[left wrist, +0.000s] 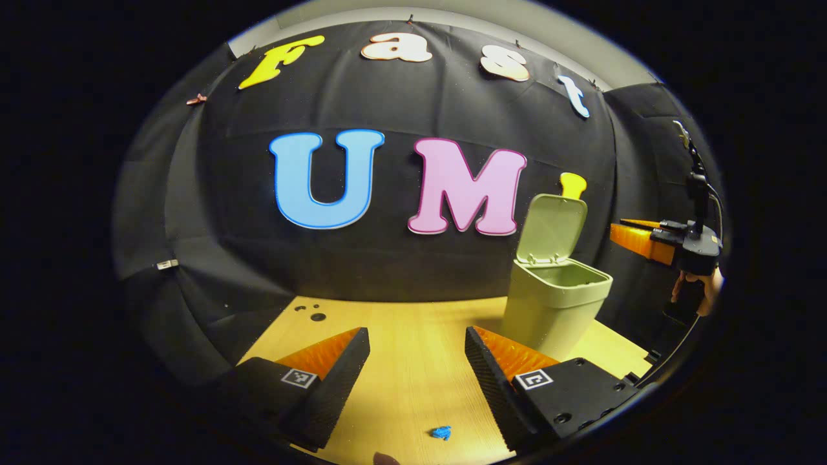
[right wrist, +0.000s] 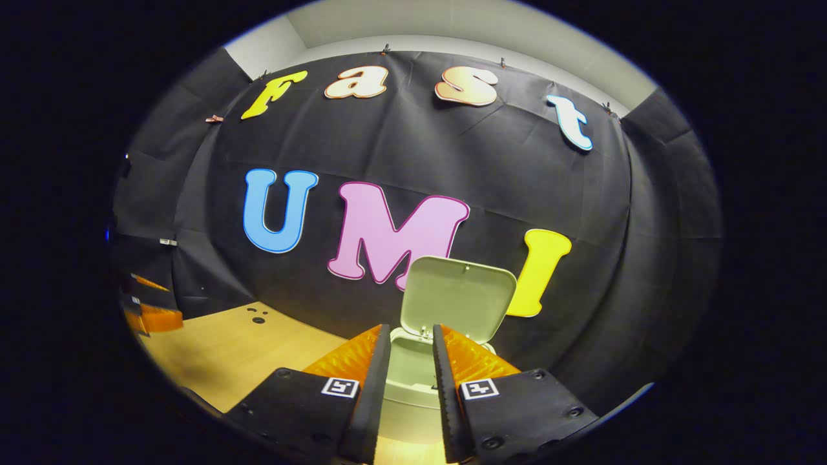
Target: Press the lid of the desktop garbage bin to open it, pick up the crumpled paper on the desktop and throw it into the bin, then pick up the pop can on the desktop and drop it into the bin, and finally close the garbage bin lid.
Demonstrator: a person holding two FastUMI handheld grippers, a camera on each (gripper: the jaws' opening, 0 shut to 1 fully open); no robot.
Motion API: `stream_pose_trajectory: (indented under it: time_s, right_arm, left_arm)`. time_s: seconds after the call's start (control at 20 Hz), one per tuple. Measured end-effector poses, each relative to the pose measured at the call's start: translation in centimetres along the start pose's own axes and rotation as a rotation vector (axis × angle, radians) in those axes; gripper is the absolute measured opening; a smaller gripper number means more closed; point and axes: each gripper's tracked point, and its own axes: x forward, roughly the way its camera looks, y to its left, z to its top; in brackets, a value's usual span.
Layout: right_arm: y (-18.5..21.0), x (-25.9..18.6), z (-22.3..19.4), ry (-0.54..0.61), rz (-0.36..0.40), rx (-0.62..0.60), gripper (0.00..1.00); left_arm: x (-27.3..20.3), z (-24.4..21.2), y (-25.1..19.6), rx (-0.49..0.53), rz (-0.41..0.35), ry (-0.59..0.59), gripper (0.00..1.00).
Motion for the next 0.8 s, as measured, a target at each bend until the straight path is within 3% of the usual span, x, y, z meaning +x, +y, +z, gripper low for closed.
stream_pose_trajectory:
  time_s: [0.05, 0.1, 0.25, 0.4, 0.5, 0.8]
  right_arm:
    - [0.6, -0.5, -0.1, 0.004, 0.013, 0.010, 0.46]
    - [1.0, -1.0, -0.4, 0.008, 0.023, 0.019, 0.58]
    - [1.9, -1.8, -1.2, 0.041, 0.051, 0.067, 0.60]
    - [1.9, -2.1, -2.4, 0.087, 0.072, 0.068, 0.78]
    - [1.6, -2.6, -3.0, 0.106, 0.077, 0.068, 0.84]
    - [0.7, -3.5, -4.5, 0.147, 0.094, 0.033, 0.84]
  left_arm:
    - [0.2, -1.2, -0.4, -0.001, -0.028, 0.021, 0.95]
    - [0.4, -2.3, -0.7, -0.007, -0.053, 0.044, 0.95]
    - [1.0, -6.5, -1.0, -0.022, -0.077, 0.124, 0.95]
    - [1.4, -10.6, -1.0, -0.022, -0.073, 0.192, 0.95]
    - [2.0, -13.3, -1.3, -0.011, -0.072, 0.252, 0.96]
    - [3.4, -20.3, -3.0, 0.035, -0.108, 0.402, 0.92]
